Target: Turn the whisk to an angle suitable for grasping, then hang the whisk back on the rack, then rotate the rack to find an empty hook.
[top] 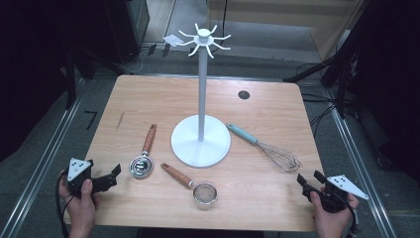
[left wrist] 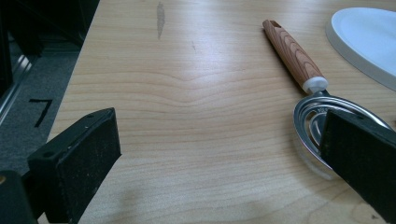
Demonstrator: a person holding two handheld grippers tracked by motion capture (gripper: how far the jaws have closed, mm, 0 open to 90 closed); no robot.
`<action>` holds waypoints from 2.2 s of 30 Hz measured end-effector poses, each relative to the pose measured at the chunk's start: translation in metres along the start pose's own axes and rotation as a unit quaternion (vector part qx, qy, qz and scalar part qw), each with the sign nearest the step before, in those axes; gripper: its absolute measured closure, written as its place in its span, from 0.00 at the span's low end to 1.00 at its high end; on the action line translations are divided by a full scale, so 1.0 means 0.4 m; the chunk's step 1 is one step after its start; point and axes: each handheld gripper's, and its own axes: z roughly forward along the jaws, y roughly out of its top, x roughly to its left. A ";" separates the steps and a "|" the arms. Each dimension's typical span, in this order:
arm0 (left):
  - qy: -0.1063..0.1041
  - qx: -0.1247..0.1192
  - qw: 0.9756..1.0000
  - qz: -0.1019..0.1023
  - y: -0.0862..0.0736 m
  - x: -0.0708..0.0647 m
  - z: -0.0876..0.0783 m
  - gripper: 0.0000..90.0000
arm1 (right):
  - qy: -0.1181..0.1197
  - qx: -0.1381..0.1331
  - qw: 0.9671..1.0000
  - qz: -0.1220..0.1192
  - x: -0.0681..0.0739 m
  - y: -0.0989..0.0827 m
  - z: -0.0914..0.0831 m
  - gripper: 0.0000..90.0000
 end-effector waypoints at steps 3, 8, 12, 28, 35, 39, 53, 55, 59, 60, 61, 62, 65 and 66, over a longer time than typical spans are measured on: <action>-0.002 0.000 1.000 -0.001 0.000 0.001 -0.001 0.00 | 0.003 0.000 1.000 -0.005 0.003 0.002 -0.003 0.36; -0.001 0.001 1.000 -0.001 0.000 0.001 0.000 0.00 | -0.015 0.001 1.000 -0.006 0.008 0.007 -0.003 0.36; -0.002 0.000 1.000 -0.004 0.000 0.002 0.000 0.00 | -0.002 -0.013 1.000 -0.004 0.023 0.023 -0.013 0.46; 0.000 -0.002 1.000 0.001 -0.001 0.001 -0.003 0.00 | 0.073 0.052 0.985 -0.146 0.123 0.125 -0.018 0.57; 0.001 0.005 1.000 -0.001 0.001 0.001 0.002 0.00 | 0.127 0.084 0.968 -0.201 0.144 0.169 -0.002 0.48; 0.001 0.003 1.000 -0.006 0.002 0.003 0.002 0.00 | 0.130 0.124 0.956 -0.232 0.161 0.193 0.021 0.52; 0.002 -0.001 1.000 -0.012 0.001 0.006 0.000 0.00 | 0.142 0.185 0.930 -0.285 0.185 0.274 0.089 0.53; 0.001 -0.002 1.000 -0.012 0.001 0.006 -0.001 0.00 | 0.145 0.185 0.928 -0.289 0.187 0.284 0.100 0.52; 0.001 -0.004 1.000 -0.011 0.000 0.005 -0.001 0.00 | 0.164 0.182 0.926 -0.286 0.195 0.304 0.118 0.50; 0.001 -0.004 1.000 -0.012 0.000 0.005 -0.001 0.00 | 0.164 0.185 0.925 -0.287 0.198 0.310 0.124 0.50; 0.000 -0.004 1.000 -0.012 0.000 0.006 -0.002 0.00 | 0.162 0.190 0.926 -0.284 0.202 0.314 0.129 0.50; 0.000 -0.004 1.000 -0.012 0.000 0.006 -0.002 0.00 | 0.163 0.191 0.924 -0.287 0.203 0.319 0.133 0.50; 0.001 -0.004 1.000 -0.012 0.000 0.006 -0.002 0.00 | 0.171 0.196 0.924 -0.280 0.211 0.333 0.149 0.51; 0.001 -0.005 1.000 -0.012 0.000 0.006 -0.002 0.00 | 0.172 0.200 0.923 -0.281 0.213 0.336 0.155 0.51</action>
